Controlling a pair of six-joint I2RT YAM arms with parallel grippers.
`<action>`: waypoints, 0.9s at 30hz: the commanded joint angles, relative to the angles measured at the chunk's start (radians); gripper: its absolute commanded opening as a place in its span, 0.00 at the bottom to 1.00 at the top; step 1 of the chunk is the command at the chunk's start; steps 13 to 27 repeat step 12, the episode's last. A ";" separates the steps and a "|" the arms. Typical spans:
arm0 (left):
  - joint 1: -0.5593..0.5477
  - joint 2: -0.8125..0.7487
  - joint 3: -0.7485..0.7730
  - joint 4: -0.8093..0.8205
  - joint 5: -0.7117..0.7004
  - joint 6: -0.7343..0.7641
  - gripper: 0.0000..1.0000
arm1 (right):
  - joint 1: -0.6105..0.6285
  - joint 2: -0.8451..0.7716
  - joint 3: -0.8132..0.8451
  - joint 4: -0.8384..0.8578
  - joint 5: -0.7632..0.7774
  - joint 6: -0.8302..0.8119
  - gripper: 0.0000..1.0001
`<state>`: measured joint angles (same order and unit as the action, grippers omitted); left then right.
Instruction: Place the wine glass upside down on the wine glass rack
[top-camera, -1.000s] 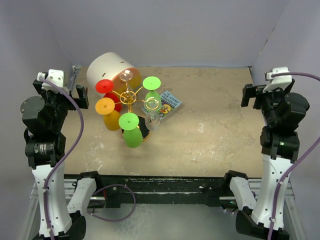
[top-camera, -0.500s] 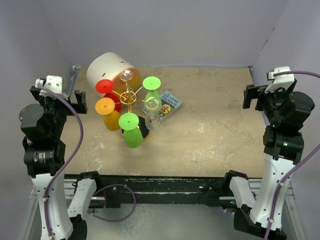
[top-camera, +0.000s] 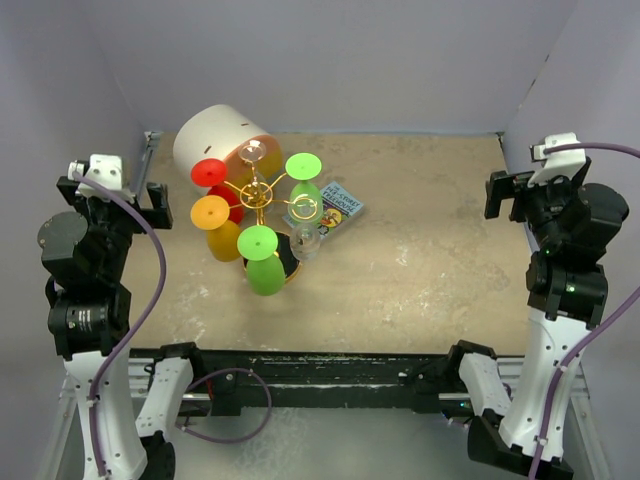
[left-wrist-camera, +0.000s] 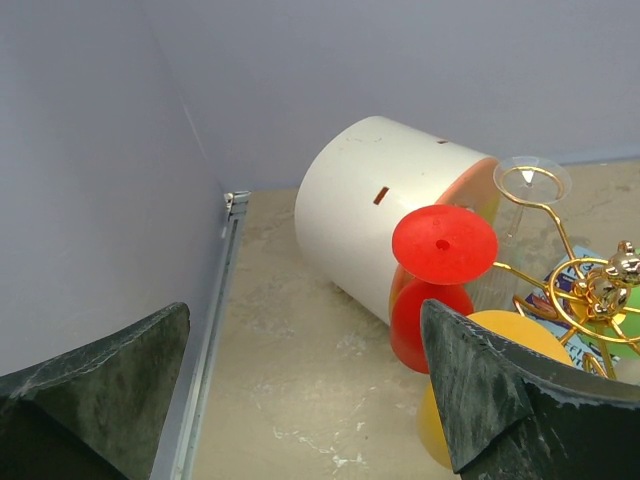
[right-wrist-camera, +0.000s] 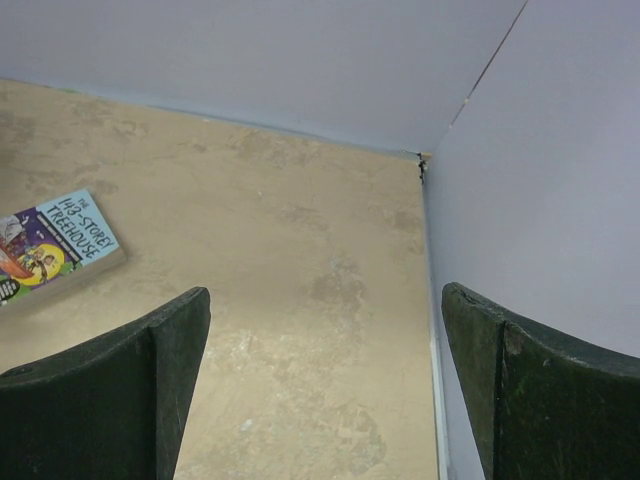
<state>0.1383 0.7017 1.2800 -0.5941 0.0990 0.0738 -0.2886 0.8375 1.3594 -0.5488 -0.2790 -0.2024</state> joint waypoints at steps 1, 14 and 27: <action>0.012 -0.011 -0.001 0.030 -0.021 0.010 0.99 | -0.004 -0.002 0.006 0.016 -0.023 -0.019 1.00; 0.012 -0.014 -0.011 0.036 -0.005 0.010 0.99 | -0.006 -0.005 0.000 0.020 -0.039 -0.024 1.00; 0.012 -0.014 -0.011 0.036 -0.005 0.010 0.99 | -0.006 -0.005 0.000 0.020 -0.039 -0.024 1.00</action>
